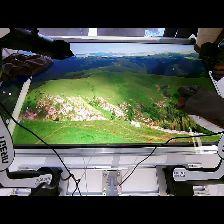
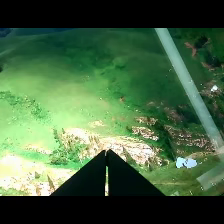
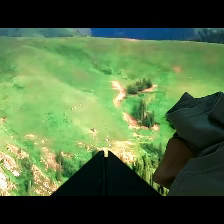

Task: Fold the shirts.

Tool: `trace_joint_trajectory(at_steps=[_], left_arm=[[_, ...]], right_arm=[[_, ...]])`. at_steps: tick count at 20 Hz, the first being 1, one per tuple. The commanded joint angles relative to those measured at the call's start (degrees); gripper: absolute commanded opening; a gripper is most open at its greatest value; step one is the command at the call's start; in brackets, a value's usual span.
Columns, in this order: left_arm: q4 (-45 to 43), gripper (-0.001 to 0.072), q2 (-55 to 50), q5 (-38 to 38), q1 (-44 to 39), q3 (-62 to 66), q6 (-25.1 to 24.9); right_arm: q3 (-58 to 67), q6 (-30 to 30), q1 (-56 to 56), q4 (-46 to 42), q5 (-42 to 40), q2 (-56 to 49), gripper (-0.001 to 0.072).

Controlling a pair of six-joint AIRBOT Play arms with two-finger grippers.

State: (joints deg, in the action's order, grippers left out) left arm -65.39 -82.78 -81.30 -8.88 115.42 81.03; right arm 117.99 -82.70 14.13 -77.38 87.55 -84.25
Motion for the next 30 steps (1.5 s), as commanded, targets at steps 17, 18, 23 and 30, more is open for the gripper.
trace_joint_trajectory(at_steps=[17, 18, 23, 30], left_arm=[[0.0, 0.0017, 0.0, 0.0, 0.0, 0.0, 0.0], [0.0, 0.0018, 0.0, 0.0, 0.0, 0.0, 0.0], [0.0, 0.0018, 0.0, 0.0, 0.0, 0.0, 0.0], [-0.7, 0.0018, 0.0, 0.6, 0.0, 0.0, 0.0]], right_arm=[[0.0, 0.0, 0.0, 0.0, 0.0, 0.0, 0.0025], [0.0, 0.0, 0.0, 0.0, 0.0, 0.0, 0.0024], [0.0, 0.0, 0.0, 0.0, 0.0, 0.0, 0.0024], [0.0, 0.0, -0.1, 0.3, -2.9, 0.0, 0.0025]])
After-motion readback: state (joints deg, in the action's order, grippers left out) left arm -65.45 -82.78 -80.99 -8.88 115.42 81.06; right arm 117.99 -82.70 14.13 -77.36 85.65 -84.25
